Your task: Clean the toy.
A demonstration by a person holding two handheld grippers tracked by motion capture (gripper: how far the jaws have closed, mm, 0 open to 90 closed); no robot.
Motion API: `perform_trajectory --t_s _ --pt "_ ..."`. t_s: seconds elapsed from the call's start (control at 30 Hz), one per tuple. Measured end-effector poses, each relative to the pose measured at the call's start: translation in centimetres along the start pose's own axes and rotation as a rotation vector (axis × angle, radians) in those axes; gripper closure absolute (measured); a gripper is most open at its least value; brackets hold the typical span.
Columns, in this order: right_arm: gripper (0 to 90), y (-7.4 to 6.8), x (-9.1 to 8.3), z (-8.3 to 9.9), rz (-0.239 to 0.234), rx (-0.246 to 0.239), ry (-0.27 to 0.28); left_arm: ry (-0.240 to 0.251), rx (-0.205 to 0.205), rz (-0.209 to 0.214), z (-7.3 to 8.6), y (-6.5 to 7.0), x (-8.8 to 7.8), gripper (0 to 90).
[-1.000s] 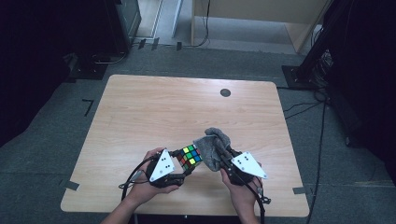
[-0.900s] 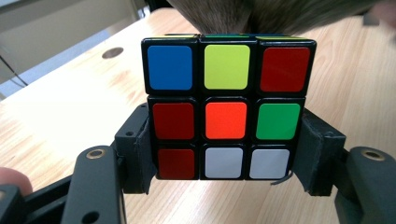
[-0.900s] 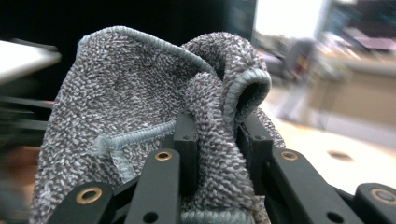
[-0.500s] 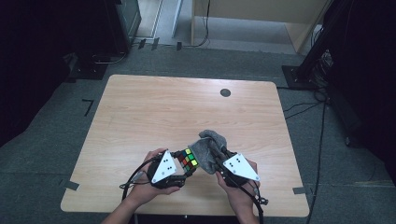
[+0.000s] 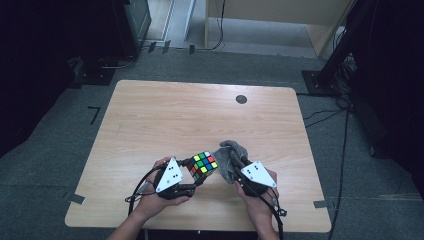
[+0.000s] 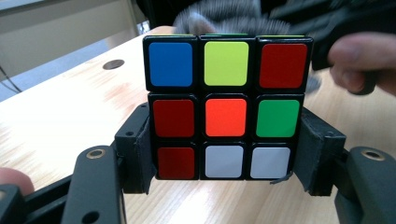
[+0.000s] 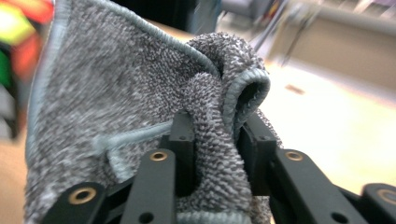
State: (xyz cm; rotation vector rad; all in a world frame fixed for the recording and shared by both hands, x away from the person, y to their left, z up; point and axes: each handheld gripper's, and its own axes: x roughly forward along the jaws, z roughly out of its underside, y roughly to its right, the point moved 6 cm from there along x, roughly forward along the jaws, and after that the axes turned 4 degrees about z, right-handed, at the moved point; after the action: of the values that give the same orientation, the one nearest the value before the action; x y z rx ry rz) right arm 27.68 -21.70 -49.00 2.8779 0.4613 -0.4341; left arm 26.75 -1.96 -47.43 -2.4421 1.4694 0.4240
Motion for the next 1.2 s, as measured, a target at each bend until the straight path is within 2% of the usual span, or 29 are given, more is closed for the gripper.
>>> perform_trajectory --t_s 0.07,0.13,0.17,0.23,0.3,0.33,0.4,0.47,0.53,0.6,0.67,0.8,0.9,1.03,1.1,1.13,1.17,1.2 --pt "63.3 0.0 1.2 1.4 -0.056 0.028 -0.064 0.013 -0.037 0.007 0.1 -0.2 0.0 34.4" --pt "46.2 0.0 2.3 2.4 -0.073 0.045 -0.12 0.025 -0.068 0.007 0.1 -0.5 0.1 34.4" --pt "41.6 0.1 2.6 2.6 -0.078 0.062 -0.132 0.026 -0.076 -0.002 0.2 -0.6 0.0 34.4" --pt "30.7 0.5 2.4 2.2 -0.057 0.089 -0.107 0.021 -0.077 -0.017 0.3 -0.9 0.0 34.3" --pt "22.7 1.3 1.5 0.9 0.022 0.117 -0.054 0.013 -0.079 -0.033 0.5 -1.1 0.1 34.3" --pt "21.2 1.5 1.1 0.4 0.037 0.139 -0.044 0.01 -0.08 -0.042 0.6 -1.2 0.1 34.3" --pt "21.7 1.6 0.0 -1.0 0.013 0.221 -0.008 0.001 -0.062 -0.053 0.7 -1.1 0.2 34.3" --pt "22.7 0.6 -1.0 -2.6 -0.079 0.282 0.038 -0.013 -0.027 -0.064 0.8 -0.7 0.4 34.3" --pt "21.8 -1.3 -1.7 -4.0 -0.191 0.323 0.067 -0.024 -0.002 -0.068 0.8 -0.3 0.7 34.3" --pt "19.7 -2.6 -1.9 -4.6 -0.267 0.365 0.069 -0.027 0.022 -0.067 0.8 0.1 0.9 34.3" --pt "15.0 -3.8 -1.8 -4.5 -0.321 0.413 0.021 -0.03 0.045 -0.072 0.7 0.5 1.0 34.3" --pt "13.6 -5.2 -1.5 -4.0 -0.353 0.415 -0.035 -0.037 0.067 -0.079 0.7 0.8 1.2 34.2" --pt "13.6 -6.0 -1.2 -3.6 -0.339 0.382 -0.071 -0.03 0.081 -0.074 0.6 1.2 1.2 34.2" --pt "13.6 -6.4 -0.6 -2.7 -0.334 0.388 -0.124 -0.005 0.118 -0.065 0.4 1.7 1.1 34.2" --pt "18.3 -6.5 -0.7 -2.7 -0.352 0.406 -0.127 -0.002 0.128 -0.071 0.4 1.8 1.1 34.2" --pt "22.5 -6.6 -0.8 -2.8 -0.354 0.41 -0.125 -0.003 0.128 -0.074 0.4 1.7 1.1 34.2" --pt "31.3 -6.6 -0.9 -2.8 -0.363 0.409 -0.118 -0.006 0.128 -0.08 0.4 1.6 1.1 34.1" --pt "34.0 -6.8 -1.1 -3.0 -0.38 0.415 -0.109 0.004 0.128 -0.078 0.4 1.6 1.1 34.0"
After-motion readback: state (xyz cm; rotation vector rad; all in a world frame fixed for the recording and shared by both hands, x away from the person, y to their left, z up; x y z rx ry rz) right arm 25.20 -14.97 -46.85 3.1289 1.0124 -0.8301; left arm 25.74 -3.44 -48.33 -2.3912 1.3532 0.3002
